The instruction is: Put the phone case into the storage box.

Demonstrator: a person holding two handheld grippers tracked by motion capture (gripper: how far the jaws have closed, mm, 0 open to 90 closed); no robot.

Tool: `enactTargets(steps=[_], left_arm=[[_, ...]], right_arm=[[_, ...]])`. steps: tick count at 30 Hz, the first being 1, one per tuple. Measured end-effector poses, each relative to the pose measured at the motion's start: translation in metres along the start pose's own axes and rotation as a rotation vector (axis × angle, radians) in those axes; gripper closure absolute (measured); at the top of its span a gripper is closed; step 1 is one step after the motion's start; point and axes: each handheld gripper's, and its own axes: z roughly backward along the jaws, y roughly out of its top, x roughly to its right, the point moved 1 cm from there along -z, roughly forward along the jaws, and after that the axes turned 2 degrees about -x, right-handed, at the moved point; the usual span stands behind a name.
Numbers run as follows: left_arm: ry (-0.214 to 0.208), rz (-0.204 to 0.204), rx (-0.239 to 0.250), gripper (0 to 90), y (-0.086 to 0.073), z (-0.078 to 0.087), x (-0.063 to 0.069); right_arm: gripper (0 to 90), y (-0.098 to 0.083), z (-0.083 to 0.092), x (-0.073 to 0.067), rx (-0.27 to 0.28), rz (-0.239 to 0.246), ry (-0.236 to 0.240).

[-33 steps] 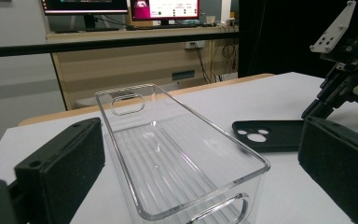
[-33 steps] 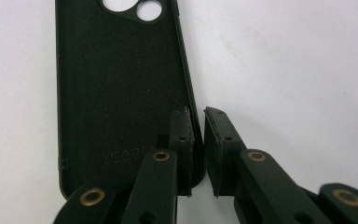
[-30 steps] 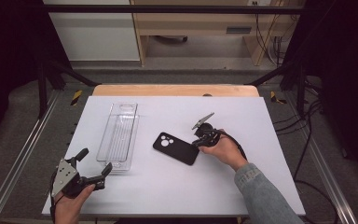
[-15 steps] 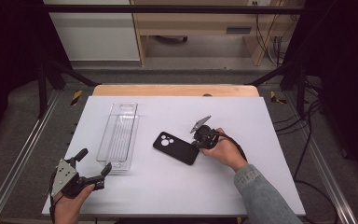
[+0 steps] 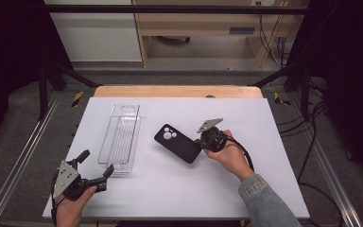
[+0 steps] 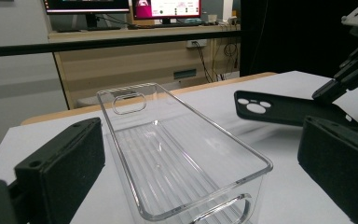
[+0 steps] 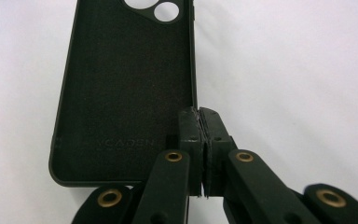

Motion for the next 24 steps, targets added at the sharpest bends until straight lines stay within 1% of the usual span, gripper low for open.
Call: enactTargets(steps=[5, 6, 7, 8, 9, 10, 11, 13, 14, 15, 17, 20, 21, 24], left_arm=[[0.007, 0.002, -0.001, 0.4, 0.000, 0.001, -0.001], [0.007, 0.002, -0.001, 0.4, 0.000, 0.001, -0.001], [0.009, 0.003, 0.000, 0.4, -0.001, 0.003, -0.002], [0.013, 0.008, 0.003, 0.4, -0.001, 0.004, -0.003], [0.013, 0.008, 0.003, 0.4, -0.001, 0.004, -0.003], [0.018, 0.014, 0.007, 0.4, -0.001, 0.004, -0.003], [0.025, 0.022, 0.010, 0.4, -0.002, 0.005, -0.005], [0.031, 0.032, 0.016, 0.4, -0.002, 0.006, -0.006], [0.031, 0.032, 0.016, 0.4, -0.002, 0.006, -0.006], [0.036, 0.037, 0.021, 0.4, -0.001, 0.007, -0.006], [0.040, 0.035, 0.021, 0.4, -0.001, 0.007, -0.005], [0.044, 0.025, 0.019, 0.5, 0.000, 0.008, -0.003], [0.046, 0.023, 0.017, 0.4, 0.000, 0.008, -0.003], [0.052, 0.020, 0.009, 0.4, 0.000, 0.007, -0.002]], right_arm=[[89.2, -0.007, 0.011, -0.003, 0.075, -0.046, -0.026], [89.2, -0.007, 0.011, -0.003, 0.075, -0.046, -0.026], [89.2, -0.011, 0.014, -0.005, 0.099, -0.064, -0.037], [89.2, -0.012, 0.015, -0.005, 0.109, -0.068, -0.041], [89.2, -0.014, 0.017, -0.007, 0.121, -0.083, -0.049], [89.2, -0.014, 0.017, -0.007, 0.121, -0.083, -0.049], [89.2, -0.017, 0.019, -0.009, 0.149, -0.093, -0.060], [89.2, -0.019, 0.022, -0.011, 0.178, -0.112, -0.068], [89.2, -0.019, 0.022, -0.011, 0.178, -0.112, -0.068], [89.2, -0.023, 0.026, -0.013, 0.211, -0.132, -0.083], [89.2, -0.026, 0.030, -0.016, 0.238, -0.148, -0.096], [89.2, -0.030, 0.034, -0.019, 0.256, -0.159, -0.103], [89.2, -0.035, 0.037, -0.021, 0.269, -0.157, -0.114], [89.2, -0.039, 0.040, -0.023, 0.281, -0.159, -0.123]])
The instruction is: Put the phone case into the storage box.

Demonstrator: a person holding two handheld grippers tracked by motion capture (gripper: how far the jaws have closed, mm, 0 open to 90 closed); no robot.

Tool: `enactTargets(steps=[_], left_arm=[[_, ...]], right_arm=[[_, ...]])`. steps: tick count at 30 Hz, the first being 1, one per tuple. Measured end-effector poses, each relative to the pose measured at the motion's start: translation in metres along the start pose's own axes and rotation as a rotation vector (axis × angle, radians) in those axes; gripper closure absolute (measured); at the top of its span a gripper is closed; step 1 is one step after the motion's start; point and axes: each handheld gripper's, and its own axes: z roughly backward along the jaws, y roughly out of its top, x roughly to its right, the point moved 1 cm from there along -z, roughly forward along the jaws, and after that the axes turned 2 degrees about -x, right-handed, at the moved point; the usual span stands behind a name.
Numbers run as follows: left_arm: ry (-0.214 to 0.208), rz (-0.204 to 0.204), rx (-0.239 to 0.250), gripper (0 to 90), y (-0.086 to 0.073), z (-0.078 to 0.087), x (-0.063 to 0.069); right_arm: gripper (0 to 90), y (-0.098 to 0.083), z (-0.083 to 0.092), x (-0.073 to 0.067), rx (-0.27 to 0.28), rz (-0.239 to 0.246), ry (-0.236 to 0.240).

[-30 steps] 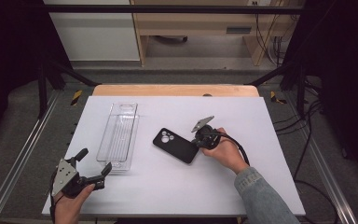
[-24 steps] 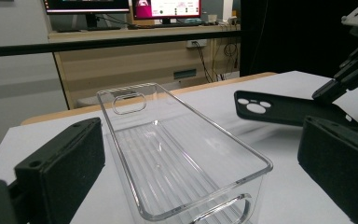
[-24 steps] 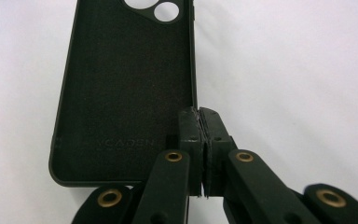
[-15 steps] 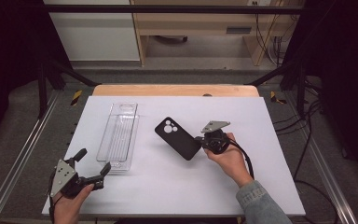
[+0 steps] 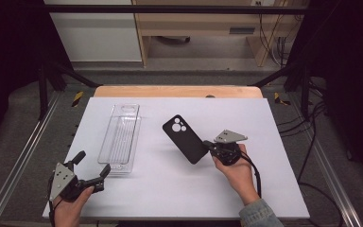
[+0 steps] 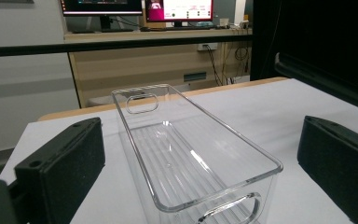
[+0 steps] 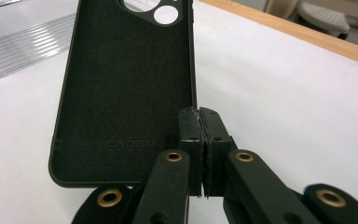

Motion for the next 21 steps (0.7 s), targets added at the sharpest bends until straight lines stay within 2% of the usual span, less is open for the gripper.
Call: enactTargets(steps=[5, 8, 11, 12, 16, 21], left_arm=[[0.012, 0.002, -0.013, 0.4, -0.001, 0.000, 0.002], [0.017, 0.004, -0.016, 0.4, -0.001, 0.000, 0.002], [0.020, 0.038, -0.036, 0.2, -0.001, 0.001, 0.004], [0.020, 0.038, -0.036, 0.2, -0.001, 0.001, 0.004], [0.042, 0.032, -0.024, 0.1, 0.002, 0.004, 0.004], [0.073, 0.049, 0.001, 0.2, 0.005, 0.008, 0.005]], right_arm=[[89.2, -0.007, 0.014, -0.001, 0.057, -0.032, -0.010], [89.1, -0.007, 0.016, -0.002, 0.067, -0.027, -0.017], [89.2, -0.009, 0.018, -0.006, 0.091, -0.042, -0.027], [89.2, -0.009, 0.018, -0.006, 0.091, -0.042, -0.027], [89.2, -0.011, 0.017, -0.010, 0.103, -0.050, -0.042], [89.2, -0.011, 0.020, -0.010, 0.133, -0.065, -0.064]])
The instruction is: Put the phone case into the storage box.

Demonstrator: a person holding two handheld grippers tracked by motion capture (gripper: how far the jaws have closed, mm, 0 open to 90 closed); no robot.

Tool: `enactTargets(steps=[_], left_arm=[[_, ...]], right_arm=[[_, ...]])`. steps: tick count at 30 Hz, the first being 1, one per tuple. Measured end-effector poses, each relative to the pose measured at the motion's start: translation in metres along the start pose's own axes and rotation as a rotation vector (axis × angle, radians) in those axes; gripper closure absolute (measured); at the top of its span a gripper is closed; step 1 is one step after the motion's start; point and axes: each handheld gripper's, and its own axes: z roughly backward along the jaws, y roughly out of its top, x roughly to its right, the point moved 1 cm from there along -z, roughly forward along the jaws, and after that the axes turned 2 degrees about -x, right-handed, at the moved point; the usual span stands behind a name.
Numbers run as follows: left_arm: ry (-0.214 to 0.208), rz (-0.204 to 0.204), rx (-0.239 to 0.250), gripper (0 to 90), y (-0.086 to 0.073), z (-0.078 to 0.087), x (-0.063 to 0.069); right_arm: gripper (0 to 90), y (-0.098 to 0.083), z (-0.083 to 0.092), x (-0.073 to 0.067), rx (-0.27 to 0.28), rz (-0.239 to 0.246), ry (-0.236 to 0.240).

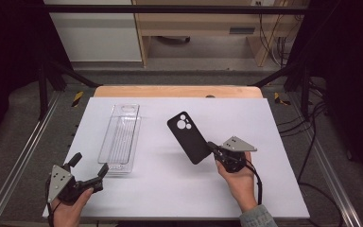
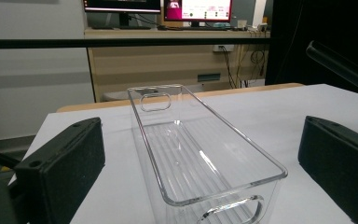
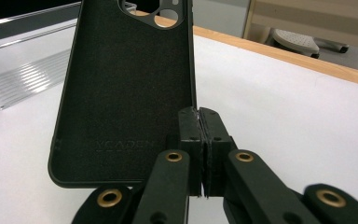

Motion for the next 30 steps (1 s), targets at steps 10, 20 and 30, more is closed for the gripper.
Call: enactTargets(steps=[10, 20, 30], left_arm=[[-0.010, -0.014, -0.007, 0.2, 0.003, -0.002, 0.011], [-0.030, -0.020, -0.015, 0.3, 0.009, -0.007, 0.025], [-0.079, -0.051, -0.020, 0.2, 0.017, -0.015, 0.047]], right_arm=[[89.2, -0.003, 0.003, -0.004, 0.008, 0.012, 0.001], [89.2, -0.001, 0.004, -0.006, 0.021, 0.025, 0.007], [89.2, -0.001, 0.004, -0.007, 0.030, 0.025, 0.007]])
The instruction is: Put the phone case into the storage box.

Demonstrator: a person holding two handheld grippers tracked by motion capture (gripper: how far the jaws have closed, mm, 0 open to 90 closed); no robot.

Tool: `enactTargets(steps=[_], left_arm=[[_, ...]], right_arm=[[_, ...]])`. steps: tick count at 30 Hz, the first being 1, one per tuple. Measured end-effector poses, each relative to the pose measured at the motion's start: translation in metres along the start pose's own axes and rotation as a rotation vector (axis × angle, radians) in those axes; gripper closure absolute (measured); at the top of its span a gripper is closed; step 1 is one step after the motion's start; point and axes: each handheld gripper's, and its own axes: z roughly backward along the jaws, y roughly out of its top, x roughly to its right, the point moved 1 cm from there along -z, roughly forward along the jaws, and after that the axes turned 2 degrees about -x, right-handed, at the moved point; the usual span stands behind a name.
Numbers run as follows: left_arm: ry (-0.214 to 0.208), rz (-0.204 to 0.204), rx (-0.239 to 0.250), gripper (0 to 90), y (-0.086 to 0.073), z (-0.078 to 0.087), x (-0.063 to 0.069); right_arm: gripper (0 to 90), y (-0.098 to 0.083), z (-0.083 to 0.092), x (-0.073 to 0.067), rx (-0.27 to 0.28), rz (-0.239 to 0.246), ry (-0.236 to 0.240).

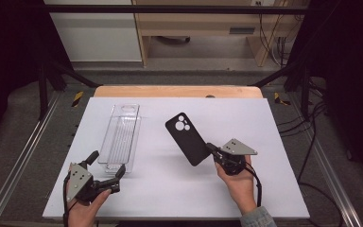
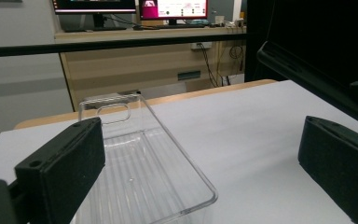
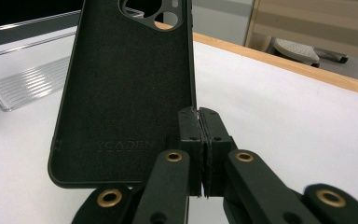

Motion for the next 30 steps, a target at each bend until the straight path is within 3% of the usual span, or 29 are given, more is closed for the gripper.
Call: enactTargets(steps=[4, 12, 30], left_arm=[[0.000, -0.002, -0.022, 0.5, 0.003, -0.003, 0.005], [-0.052, -0.033, -0.056, 0.4, 0.016, -0.013, 0.025], [-0.129, -0.101, -0.140, 0.5, 0.043, -0.054, 0.056]], right_arm=[[89.1, 0.001, 0.000, -0.001, 0.000, 0.002, -0.001], [89.2, 0.002, 0.003, 0.002, 0.016, -0.005, -0.014], [89.2, 0.004, 0.008, 0.002, 0.037, 0.001, -0.026]])
